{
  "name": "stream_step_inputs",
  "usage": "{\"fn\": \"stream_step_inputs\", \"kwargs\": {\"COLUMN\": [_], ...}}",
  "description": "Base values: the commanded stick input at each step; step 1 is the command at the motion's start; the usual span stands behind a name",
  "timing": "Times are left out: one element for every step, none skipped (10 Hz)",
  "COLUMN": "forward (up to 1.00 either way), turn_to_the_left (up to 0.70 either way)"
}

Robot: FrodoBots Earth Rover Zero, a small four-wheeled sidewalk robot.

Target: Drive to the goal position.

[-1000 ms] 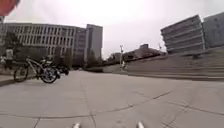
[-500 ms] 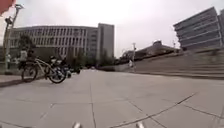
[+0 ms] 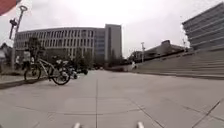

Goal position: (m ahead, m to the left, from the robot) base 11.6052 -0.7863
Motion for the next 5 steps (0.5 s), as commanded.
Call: {"fn": "stream_step_inputs", "kwargs": {"forward": [0.85, 0.85, 0.85, 0.85, 0.85], "turn_to_the_left": [0.0, 0.0, 0.0, 0.0, 0.0]}}
